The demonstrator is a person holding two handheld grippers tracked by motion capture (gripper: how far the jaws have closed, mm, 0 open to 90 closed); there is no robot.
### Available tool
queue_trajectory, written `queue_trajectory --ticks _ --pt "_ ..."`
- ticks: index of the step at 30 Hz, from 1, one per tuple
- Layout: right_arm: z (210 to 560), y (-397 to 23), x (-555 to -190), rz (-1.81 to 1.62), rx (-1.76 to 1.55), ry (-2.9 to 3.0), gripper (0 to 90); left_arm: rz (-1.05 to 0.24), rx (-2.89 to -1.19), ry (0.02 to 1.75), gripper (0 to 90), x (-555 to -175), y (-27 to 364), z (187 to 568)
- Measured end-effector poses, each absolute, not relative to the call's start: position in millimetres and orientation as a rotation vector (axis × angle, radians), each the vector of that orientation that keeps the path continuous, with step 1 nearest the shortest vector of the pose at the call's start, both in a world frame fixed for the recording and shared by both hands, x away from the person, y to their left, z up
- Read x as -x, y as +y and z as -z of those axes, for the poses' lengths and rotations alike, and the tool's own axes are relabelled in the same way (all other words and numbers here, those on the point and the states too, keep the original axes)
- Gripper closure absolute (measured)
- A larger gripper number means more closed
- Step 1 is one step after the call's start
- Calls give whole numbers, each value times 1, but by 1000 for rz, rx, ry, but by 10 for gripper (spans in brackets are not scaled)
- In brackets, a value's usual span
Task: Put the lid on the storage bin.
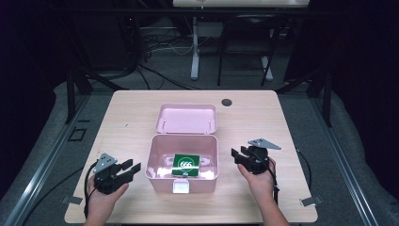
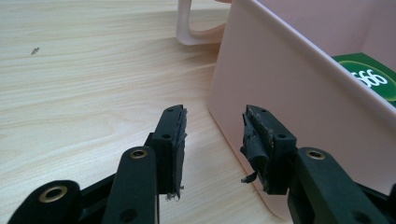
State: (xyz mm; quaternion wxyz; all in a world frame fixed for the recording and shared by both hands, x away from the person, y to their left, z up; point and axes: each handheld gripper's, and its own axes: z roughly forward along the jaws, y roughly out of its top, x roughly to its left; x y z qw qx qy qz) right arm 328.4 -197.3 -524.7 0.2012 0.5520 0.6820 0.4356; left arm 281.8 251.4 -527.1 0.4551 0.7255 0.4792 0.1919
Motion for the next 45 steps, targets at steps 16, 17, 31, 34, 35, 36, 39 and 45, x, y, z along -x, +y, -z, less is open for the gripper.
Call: queue_trajectory --ticks 16,17,31,34,35,36,39,45 --pt "496 -191 -343 -1250 -1538 1897 551 -458 -1775 1175 612 -295 249 486" --pt "496 -191 -343 -1250 -1538 1897 551 -458 -1775 1175 611 -295 249 486" --pt "476 -174 -382 -1211 -1590 1996 538 -415 -1794 1087 615 -286 229 463" --pt "471 -173 -392 -1181 -1599 1996 538 -405 -1811 1078 613 -283 227 463" --pt "471 -173 -392 -1181 -1599 1996 538 -405 -1811 1078 612 -283 227 463" --pt "467 -171 -397 -1164 -1598 2010 539 -399 -1818 1081 609 -283 227 466" --pt "465 -168 -402 -1147 -1591 2023 538 -387 -1825 1087 605 -283 226 469" --pt "457 -156 -416 -1121 -1577 2070 523 -390 -1856 1046 632 -281 224 474"
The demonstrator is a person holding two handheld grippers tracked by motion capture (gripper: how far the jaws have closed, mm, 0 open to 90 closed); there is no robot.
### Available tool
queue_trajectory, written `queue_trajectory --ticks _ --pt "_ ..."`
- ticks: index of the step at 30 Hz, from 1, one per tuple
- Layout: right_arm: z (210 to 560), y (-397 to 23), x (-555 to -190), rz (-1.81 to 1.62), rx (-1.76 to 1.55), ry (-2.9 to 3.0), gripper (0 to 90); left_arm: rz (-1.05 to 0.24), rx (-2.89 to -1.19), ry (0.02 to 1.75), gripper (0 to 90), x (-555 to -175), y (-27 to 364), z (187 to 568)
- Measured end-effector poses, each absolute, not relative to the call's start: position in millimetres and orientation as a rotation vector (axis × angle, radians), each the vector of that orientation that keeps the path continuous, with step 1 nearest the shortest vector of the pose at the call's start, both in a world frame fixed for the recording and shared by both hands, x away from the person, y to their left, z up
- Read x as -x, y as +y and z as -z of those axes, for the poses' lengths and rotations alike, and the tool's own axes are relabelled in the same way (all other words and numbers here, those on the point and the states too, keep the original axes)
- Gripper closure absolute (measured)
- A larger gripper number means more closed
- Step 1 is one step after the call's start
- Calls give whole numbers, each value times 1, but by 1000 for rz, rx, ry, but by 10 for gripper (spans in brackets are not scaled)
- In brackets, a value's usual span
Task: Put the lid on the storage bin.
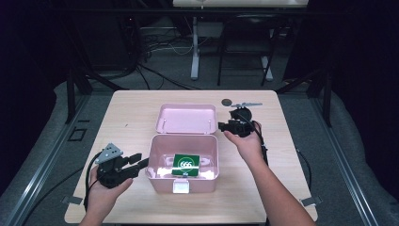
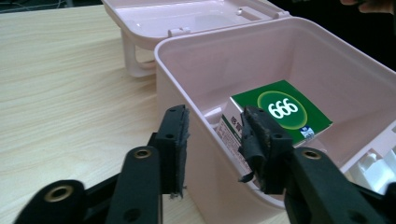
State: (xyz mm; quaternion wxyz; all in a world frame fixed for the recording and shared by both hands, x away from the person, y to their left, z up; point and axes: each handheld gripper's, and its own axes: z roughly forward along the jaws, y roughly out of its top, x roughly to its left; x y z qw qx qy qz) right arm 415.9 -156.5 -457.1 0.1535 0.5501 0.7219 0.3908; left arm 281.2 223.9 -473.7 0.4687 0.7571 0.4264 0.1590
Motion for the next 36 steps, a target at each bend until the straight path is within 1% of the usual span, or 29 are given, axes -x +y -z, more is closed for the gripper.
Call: queue_trajectory --ticks 1,5,11,12,17,28,36 --pt "456 -154 -420 -1129 -1591 2081 517 -397 -1862 1046 670 -281 223 474" --pt "454 -146 -428 -1079 -1569 2089 530 -403 -1891 1038 734 -281 221 476" --pt "451 -142 -447 -1009 -1629 2084 596 -382 -1905 1019 775 -281 219 480" --pt "451 -142 -447 -1009 -1629 2084 596 -382 -1905 1019 783 -281 219 480" --pt "448 -133 -462 -958 -1648 2089 625 -396 -1924 1002 783 -280 217 481" --pt "459 -121 -481 -885 -1675 2087 633 -404 -1910 1002 784 -279 216 483" --pt "470 -116 -496 -842 -1716 2088 698 -402 -1903 1001 784 -279 217 483"
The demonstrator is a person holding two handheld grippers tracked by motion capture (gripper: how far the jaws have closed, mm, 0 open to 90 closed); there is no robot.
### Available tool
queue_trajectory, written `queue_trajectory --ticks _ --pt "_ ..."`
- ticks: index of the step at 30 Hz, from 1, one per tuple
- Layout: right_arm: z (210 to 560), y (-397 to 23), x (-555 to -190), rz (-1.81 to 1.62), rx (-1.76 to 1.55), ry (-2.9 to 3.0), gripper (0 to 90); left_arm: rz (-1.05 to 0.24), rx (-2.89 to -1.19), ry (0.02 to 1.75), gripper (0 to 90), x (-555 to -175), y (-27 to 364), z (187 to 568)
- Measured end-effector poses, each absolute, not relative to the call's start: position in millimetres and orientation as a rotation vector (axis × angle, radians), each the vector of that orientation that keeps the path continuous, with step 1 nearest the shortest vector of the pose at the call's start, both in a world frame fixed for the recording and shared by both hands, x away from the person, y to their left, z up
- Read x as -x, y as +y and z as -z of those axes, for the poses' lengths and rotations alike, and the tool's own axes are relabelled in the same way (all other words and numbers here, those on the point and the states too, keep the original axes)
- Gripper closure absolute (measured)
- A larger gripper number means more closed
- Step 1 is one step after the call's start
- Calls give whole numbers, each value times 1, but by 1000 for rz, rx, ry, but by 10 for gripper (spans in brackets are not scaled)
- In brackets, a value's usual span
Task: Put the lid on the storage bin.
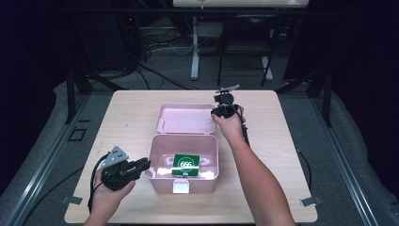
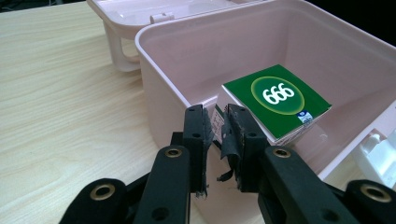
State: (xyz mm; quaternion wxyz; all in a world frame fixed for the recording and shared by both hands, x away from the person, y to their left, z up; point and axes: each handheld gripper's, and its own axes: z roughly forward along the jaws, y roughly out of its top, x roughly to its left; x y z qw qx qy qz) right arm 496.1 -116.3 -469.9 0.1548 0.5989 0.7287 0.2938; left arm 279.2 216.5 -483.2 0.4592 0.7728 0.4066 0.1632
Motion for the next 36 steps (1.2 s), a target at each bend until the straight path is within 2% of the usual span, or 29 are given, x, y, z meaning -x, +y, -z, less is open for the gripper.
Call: queue_trajectory --ticks 13,17,36 --pt "481 -116 -504 -861 -1787 2072 753 -408 -1913 1003 785 -279 216 483" --pt "480 -116 -503 -877 -1809 2066 795 -412 -1910 1003 785 -279 216 483" --pt "469 -116 -496 -898 -1775 2037 824 -414 -1905 1006 785 -279 215 483"
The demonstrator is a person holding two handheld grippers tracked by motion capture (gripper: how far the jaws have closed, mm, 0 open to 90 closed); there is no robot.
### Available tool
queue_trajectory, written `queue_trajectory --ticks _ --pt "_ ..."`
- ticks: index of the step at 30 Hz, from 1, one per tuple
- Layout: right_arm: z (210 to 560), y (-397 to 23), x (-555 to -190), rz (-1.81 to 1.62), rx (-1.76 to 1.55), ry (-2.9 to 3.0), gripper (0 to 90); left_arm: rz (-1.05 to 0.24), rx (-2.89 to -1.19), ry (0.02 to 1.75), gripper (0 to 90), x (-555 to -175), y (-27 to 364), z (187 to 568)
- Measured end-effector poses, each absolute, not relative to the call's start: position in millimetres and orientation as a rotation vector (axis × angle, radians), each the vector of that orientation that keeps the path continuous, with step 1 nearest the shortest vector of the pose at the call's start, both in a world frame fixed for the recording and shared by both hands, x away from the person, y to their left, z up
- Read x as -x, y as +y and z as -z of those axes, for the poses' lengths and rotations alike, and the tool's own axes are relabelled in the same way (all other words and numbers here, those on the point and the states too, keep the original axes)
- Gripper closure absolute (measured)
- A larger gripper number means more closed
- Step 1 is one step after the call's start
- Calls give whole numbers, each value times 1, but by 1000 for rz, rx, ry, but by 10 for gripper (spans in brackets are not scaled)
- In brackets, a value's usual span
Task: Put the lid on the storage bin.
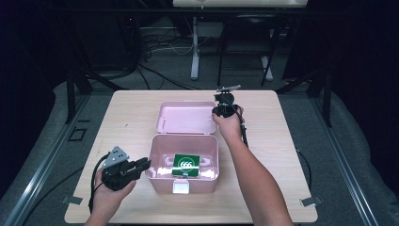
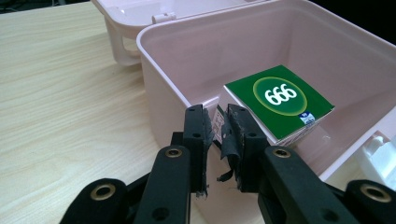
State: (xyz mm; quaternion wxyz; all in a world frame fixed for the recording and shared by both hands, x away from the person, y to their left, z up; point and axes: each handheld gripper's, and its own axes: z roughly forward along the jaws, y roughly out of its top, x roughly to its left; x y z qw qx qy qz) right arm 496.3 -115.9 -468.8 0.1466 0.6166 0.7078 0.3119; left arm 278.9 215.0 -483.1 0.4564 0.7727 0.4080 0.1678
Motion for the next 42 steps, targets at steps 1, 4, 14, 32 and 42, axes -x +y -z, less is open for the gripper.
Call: queue_trajectory --ticks 1,4,14,32,42 --pt "467 -117 -495 -907 -1769 2028 825 -414 -1906 1006 786 -279 215 483" --pt "464 -117 -493 -921 -1763 2021 827 -415 -1905 1007 786 -279 215 483" --pt "448 -120 -481 -997 -1708 1982 840 -419 -1908 1008 784 -279 214 483" --pt "425 -128 -453 -1117 -1565 1934 856 -427 -1906 1006 784 -279 213 483" --pt "416 -133 -437 -1189 -1521 1918 863 -435 -1907 1008 785 -278 213 484"
